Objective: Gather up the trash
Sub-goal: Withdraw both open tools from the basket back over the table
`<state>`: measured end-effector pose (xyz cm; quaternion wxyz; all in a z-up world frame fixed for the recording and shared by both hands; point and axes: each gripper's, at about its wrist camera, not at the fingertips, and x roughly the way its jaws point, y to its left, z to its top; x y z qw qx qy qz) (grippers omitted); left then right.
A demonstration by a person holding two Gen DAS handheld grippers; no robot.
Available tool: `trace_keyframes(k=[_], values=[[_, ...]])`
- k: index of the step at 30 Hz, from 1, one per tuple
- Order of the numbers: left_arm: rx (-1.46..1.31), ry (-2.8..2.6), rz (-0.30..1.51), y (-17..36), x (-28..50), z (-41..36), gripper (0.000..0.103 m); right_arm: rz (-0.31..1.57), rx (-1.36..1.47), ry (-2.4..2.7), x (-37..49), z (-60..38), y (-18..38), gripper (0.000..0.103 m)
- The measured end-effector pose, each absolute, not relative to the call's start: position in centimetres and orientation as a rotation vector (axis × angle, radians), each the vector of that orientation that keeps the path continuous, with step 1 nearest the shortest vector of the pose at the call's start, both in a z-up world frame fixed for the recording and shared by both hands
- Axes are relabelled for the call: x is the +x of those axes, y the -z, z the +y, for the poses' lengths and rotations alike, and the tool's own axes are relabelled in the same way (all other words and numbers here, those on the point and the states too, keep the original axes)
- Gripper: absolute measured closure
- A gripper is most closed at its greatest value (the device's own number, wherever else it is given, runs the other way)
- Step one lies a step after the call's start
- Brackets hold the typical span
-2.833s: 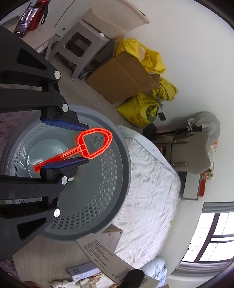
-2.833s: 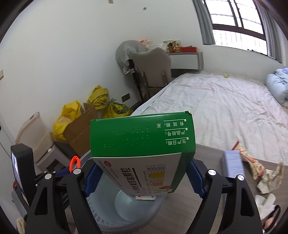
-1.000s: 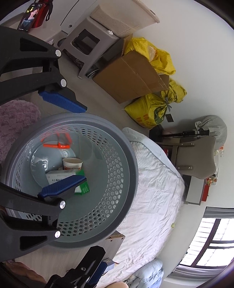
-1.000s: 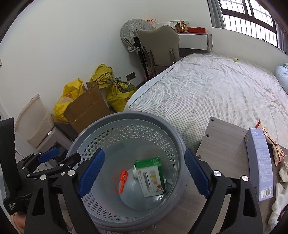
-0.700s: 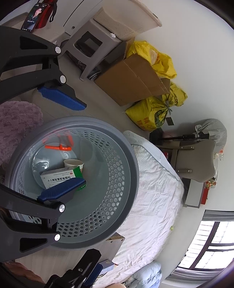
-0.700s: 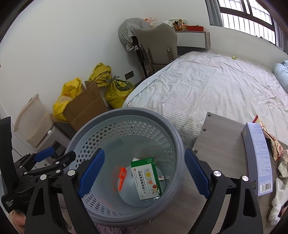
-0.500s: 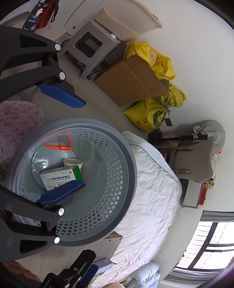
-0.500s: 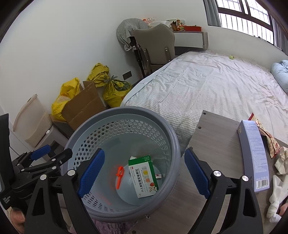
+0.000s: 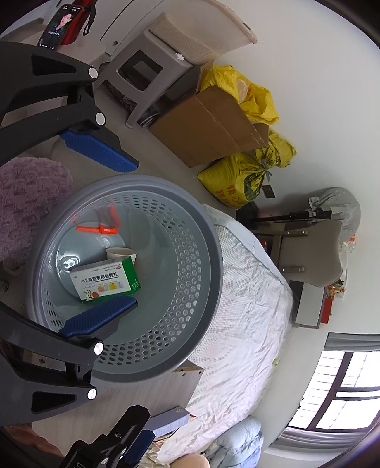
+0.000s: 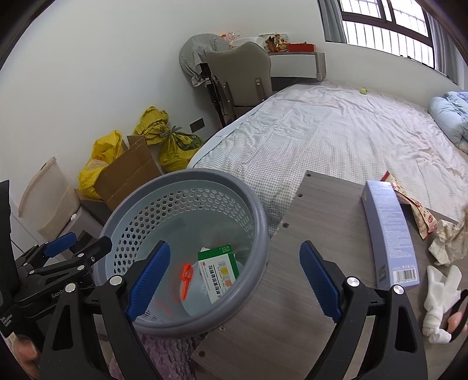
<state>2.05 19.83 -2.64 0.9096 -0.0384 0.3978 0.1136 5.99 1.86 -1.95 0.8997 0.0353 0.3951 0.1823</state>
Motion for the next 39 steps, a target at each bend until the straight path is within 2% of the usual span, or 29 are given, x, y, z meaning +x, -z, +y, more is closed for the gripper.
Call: trace_keyframes(k=[21,39], values=[[-0.050,-0.110,0.786,1.1,0.1,13.8,0.018,0.775,0.107,-0.243,1.0,-5.7,-0.6,0.017],[0.018,0.020,0.829,1.9,1.7,7.4,0.018,0.821,0.212,-0.018,-2.3,-17.3,2.1,0.017]])
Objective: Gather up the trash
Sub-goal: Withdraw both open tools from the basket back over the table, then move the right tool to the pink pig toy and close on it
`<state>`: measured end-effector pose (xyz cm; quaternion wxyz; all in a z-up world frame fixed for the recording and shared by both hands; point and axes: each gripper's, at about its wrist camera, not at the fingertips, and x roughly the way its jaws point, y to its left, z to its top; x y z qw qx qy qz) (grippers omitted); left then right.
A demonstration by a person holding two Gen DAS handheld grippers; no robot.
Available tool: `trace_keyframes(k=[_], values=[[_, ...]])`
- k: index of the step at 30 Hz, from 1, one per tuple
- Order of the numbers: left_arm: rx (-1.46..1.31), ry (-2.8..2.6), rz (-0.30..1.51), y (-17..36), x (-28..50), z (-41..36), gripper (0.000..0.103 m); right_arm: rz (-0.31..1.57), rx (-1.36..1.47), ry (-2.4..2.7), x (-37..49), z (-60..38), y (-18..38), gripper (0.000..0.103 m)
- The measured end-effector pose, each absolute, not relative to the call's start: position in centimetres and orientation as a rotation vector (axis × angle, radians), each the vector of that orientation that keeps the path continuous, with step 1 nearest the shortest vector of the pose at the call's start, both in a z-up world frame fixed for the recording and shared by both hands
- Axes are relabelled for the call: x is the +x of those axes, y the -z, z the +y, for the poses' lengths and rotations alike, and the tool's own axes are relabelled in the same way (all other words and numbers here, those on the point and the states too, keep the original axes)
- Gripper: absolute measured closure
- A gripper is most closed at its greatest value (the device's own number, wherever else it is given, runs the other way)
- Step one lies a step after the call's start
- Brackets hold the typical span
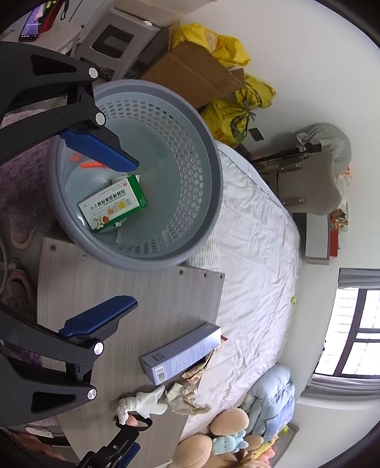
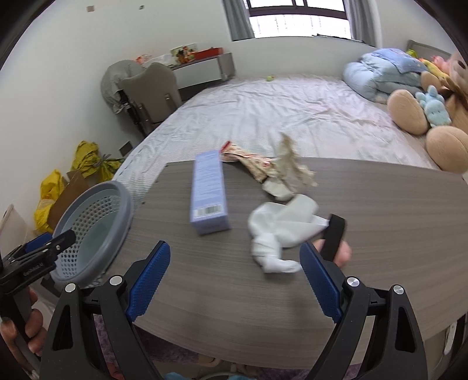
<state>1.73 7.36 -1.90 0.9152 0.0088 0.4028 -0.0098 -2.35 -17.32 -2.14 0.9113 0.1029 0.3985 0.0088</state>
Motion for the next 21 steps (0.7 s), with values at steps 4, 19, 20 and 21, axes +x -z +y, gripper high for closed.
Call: trace_keyframes(k=[4,19,20,21], values=[[0.039,0.051,0.834,1.6,2.1,5.5,0.018,0.827,0.234,0.031,-2.8,-19.9,2.8,0.017],[0.109,0.168,0.854,2.4,3.0,-0.2,0.018,0.868,0.289,0.165,-3.3,-25.1,6.2,0.017],[0.110,0.174,0.855,2.5,3.1,-0.5,0.018,0.867,0.289,0.173,-3.3,-25.3,6.4,0.017],[0.111,0.180,0.855,2.6,3.3,-0.9,0.018,0.866,0.290,0.177,-3.3,-25.5,6.5,0.017]])
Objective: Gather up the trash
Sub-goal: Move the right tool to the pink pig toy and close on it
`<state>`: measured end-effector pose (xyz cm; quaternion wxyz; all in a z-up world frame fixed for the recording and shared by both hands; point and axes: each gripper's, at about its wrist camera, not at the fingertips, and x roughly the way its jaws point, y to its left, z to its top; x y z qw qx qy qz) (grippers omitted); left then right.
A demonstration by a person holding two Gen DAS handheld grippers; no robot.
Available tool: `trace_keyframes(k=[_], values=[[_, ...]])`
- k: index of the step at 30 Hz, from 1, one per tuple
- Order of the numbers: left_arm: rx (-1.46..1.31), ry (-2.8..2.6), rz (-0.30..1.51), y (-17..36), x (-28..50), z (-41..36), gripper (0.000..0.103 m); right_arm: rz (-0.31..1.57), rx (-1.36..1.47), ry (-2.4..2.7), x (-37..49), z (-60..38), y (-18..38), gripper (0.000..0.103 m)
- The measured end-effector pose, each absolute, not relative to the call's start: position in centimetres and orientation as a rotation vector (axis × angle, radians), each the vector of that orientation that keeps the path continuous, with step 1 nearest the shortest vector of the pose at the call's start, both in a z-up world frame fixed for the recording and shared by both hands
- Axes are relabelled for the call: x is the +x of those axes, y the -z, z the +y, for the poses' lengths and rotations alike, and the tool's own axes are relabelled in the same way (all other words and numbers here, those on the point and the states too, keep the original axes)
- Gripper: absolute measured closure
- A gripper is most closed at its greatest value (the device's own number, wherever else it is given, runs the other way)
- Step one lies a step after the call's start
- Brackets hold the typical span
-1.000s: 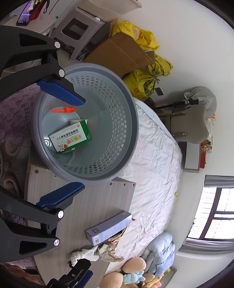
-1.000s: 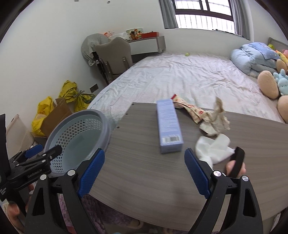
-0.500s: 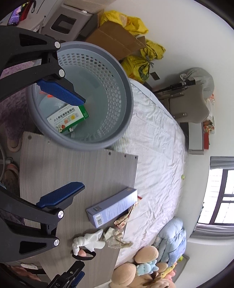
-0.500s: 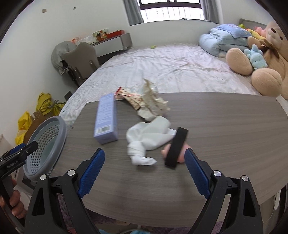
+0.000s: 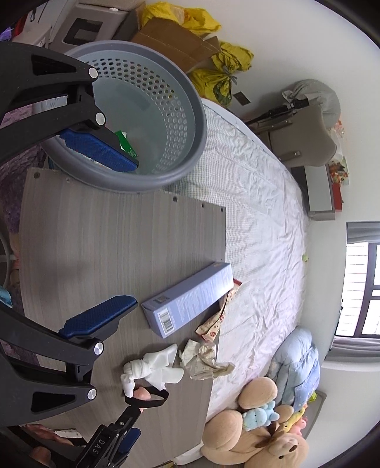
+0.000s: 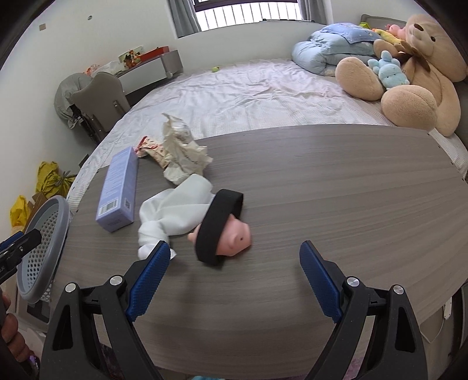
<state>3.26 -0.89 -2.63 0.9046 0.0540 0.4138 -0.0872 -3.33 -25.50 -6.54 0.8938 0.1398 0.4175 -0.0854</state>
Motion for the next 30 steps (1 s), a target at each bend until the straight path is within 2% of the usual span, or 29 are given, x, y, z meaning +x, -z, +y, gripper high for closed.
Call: trace_keyframes(k=[15,30], values=[[0.152,0.183,0.871,3.6,3.2,-3.9,0.018,0.872,0.258,0.212,-3.7,-28.9,7.9,0.017],[0.201,0.185,0.869,3.6,2.8,-6.0,0.018,0.876,0.168,0.082,-1.5,-27.5,8.9,0.018]])
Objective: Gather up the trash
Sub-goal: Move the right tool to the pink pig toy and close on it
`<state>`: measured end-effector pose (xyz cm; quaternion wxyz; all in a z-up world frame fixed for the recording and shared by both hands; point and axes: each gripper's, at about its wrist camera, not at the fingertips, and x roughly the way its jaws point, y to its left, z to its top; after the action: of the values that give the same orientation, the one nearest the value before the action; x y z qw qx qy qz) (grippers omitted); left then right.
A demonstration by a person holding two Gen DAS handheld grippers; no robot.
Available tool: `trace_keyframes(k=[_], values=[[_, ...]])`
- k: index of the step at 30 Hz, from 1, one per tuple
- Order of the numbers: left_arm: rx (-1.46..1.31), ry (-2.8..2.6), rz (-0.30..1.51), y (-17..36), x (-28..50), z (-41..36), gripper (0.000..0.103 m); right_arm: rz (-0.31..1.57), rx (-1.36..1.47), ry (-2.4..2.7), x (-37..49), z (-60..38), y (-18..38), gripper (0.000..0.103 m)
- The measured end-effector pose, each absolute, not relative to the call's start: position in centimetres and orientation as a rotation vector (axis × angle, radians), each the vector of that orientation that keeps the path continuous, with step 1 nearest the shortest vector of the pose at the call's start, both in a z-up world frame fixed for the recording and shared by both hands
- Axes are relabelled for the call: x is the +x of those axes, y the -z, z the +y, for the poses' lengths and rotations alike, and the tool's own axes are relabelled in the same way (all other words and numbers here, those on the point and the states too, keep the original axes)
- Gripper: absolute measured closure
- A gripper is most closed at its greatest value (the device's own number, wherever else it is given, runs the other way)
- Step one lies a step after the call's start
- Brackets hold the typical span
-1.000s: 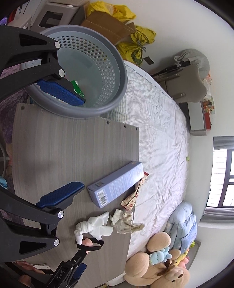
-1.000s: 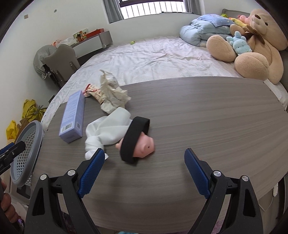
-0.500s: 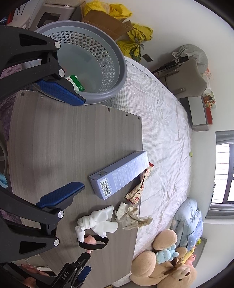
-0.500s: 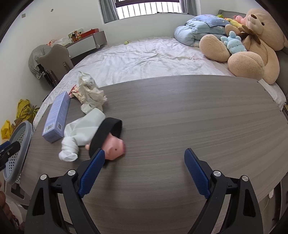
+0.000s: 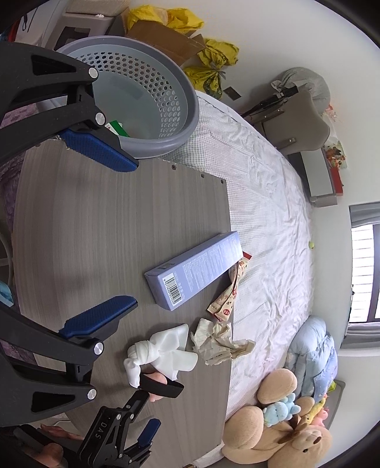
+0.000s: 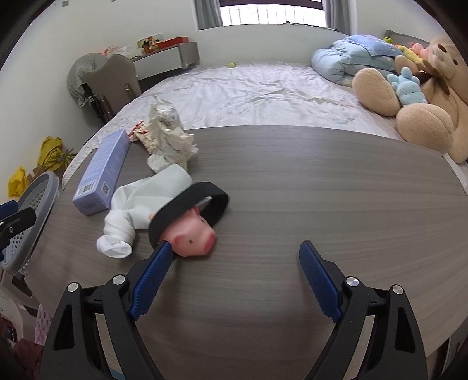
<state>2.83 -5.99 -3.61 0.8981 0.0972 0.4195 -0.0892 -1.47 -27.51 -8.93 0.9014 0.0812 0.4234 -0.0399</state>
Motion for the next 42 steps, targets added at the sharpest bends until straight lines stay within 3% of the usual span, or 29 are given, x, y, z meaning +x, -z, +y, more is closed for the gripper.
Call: trace_keyframes(k=[4,6,10,17,35,37,38,42], values=[[0.207,0.184,0.869,3.6,2.8,-6.1,0.018,0.870,0.155,0.040,-0.7,-26.8,8.8,0.019],[0.210,0.185,0.870,3.6,2.8,-6.2,0.018,0.871,0.149,0.015,-0.3,-26.4,8.7,0.030],[0.211,0.187,0.871,3.7,2.8,-6.2,0.018,0.881,0.145,-0.015,0.2,-25.8,8.9,0.034],[0.208,0.195,0.875,3.8,2.9,-6.3,0.018,0.893,0.143,-0.057,0.2,-24.8,8.7,0.066],[0.190,0.213,0.876,3.8,2.8,-6.2,0.018,0.862,0.165,-0.056,-0.8,-25.2,7.4,0.066],[0.190,0.213,0.875,3.8,2.8,-6.2,0.018,0.884,0.155,-0.044,-1.0,-25.2,7.7,0.061],[0.189,0.214,0.874,3.8,2.8,-6.2,0.018,0.902,0.148,-0.046,-1.0,-25.2,7.8,0.045],[0.184,0.218,0.874,3.7,2.6,-6.2,0.018,0.915,0.139,-0.039,-2.2,-25.5,7.8,0.043]])
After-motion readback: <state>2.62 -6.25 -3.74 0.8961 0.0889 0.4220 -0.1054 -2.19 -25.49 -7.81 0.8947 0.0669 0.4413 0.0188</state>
